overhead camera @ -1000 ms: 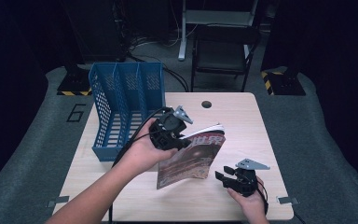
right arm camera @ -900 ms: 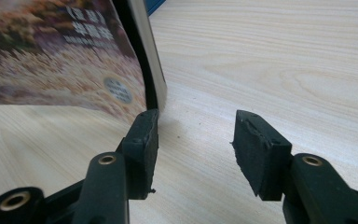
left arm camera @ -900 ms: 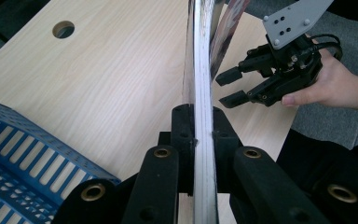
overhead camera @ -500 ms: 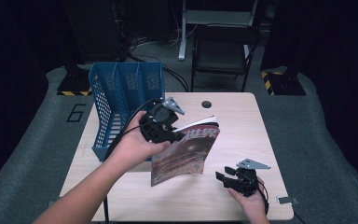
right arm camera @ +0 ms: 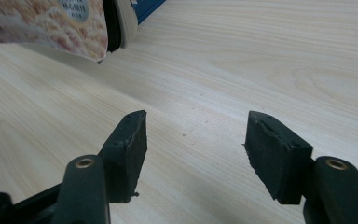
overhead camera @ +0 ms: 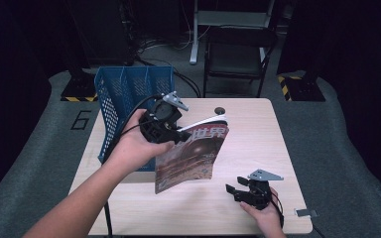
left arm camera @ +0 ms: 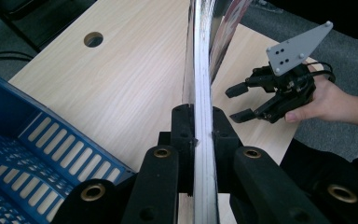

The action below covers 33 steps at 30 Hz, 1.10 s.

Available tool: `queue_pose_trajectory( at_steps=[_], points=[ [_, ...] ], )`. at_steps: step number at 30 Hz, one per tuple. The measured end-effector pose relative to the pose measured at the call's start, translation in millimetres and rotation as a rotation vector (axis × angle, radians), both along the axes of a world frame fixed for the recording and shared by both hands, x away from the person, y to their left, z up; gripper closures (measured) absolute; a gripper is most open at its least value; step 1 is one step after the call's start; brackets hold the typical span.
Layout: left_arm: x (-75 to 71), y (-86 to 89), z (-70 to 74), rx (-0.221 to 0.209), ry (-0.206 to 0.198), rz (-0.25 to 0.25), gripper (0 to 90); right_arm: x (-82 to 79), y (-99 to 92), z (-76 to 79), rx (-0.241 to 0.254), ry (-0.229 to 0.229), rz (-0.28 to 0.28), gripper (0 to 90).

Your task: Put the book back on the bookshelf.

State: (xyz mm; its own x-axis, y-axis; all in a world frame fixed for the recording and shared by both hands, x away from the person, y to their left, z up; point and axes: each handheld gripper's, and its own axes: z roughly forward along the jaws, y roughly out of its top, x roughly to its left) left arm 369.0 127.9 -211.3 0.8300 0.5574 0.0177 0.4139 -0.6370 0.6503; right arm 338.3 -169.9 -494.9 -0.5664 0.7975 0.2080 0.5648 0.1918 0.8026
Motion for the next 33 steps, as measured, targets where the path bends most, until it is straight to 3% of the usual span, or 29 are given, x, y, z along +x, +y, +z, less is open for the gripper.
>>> queue_pose_trajectory(
  at_steps=[11, 24, 33],
  points=[
    [1.4, 5.1, 10.2, -0.015, 0.004, 0.022, 83.5, -1.7, 7.0, -3.5, -0.016, -0.016, 0.026, 38.4],
    [6.4, 10.9, 26.1, -0.004, -0.022, 0.052, 83.5, -2.5, 7.1, -3.1, -0.018, 0.007, 0.023, 40.1],
    [12.5, 20.4, 33.1, -0.014, -0.019, 0.087, 83.5, -1.8, 6.3, -4.2, -0.022, 0.006, 0.027, 40.1]
  ],
)
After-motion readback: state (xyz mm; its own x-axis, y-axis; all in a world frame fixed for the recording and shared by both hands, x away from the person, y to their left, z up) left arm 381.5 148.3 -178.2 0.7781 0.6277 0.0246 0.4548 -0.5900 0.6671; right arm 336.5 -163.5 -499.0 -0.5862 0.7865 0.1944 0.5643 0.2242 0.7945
